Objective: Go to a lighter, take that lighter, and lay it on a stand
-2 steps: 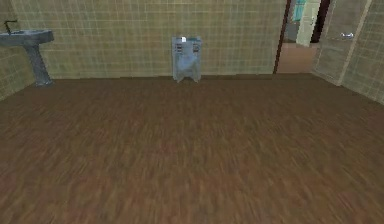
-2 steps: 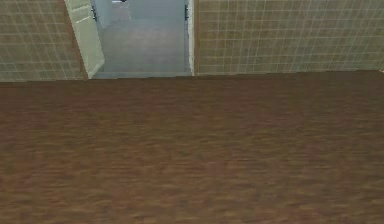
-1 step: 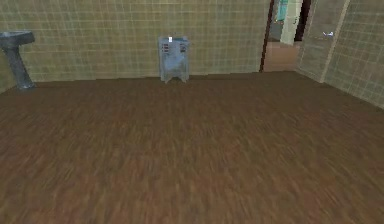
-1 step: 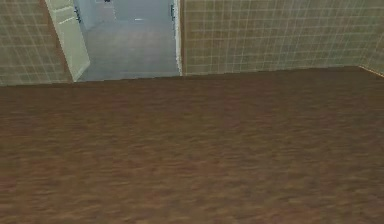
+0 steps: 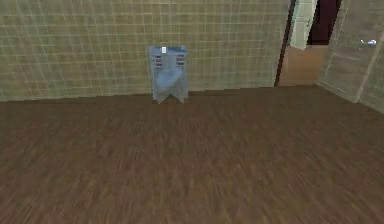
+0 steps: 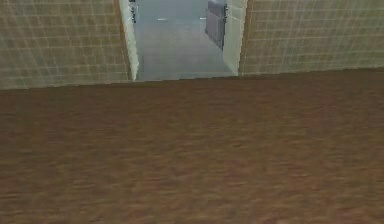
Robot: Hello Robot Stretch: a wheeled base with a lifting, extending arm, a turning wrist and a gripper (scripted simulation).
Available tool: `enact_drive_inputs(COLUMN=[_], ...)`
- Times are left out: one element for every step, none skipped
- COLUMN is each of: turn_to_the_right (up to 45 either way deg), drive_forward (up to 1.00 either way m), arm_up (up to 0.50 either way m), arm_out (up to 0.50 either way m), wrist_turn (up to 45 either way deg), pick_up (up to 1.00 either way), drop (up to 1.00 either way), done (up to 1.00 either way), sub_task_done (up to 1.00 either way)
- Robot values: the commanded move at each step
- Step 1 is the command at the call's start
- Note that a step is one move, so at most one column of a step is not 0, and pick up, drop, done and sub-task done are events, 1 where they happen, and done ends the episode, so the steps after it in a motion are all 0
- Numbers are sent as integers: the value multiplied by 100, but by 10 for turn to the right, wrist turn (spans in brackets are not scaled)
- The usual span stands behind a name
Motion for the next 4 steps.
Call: enact_drive_inputs(turn_to_the_right=[0,0,30,0], drive_forward=[100,100,0,40], arm_up=[0,0,0,0], arm_out=[0,0,0,0], wrist_turn=[0,0,0,0], pick_up=[0,0,0,0], drop=[0,0,0,0], done=[0,0,0,0], sub_task_done=[0,0,0,0])
